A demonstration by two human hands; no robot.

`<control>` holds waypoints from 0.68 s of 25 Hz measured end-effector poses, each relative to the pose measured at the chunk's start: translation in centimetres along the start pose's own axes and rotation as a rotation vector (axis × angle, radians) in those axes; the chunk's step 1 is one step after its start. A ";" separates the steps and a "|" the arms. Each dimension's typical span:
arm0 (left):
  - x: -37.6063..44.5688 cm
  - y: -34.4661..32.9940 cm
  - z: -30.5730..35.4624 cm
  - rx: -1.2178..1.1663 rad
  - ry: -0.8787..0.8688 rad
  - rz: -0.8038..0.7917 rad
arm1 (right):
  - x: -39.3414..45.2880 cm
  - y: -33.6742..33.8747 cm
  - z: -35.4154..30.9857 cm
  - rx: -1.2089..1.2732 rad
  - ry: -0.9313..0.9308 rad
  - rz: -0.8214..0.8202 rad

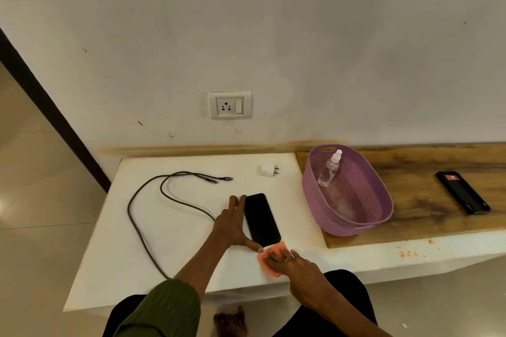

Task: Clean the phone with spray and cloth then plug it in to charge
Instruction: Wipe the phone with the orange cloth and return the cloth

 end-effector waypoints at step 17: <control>-0.7 0.1 0.0 -0.077 -0.009 -0.059 | -6.2 21.8 11.1 0.687 -0.327 0.936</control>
Point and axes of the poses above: each hand's wrist, its own x-axis towards the middle knuckle, its own y-axis out of the back of the hand, z = x × y, the point moved 9 cm from there along x, towards the middle knuckle, and after that the axes turned 10 degrees about z, right-handed, at the moved point
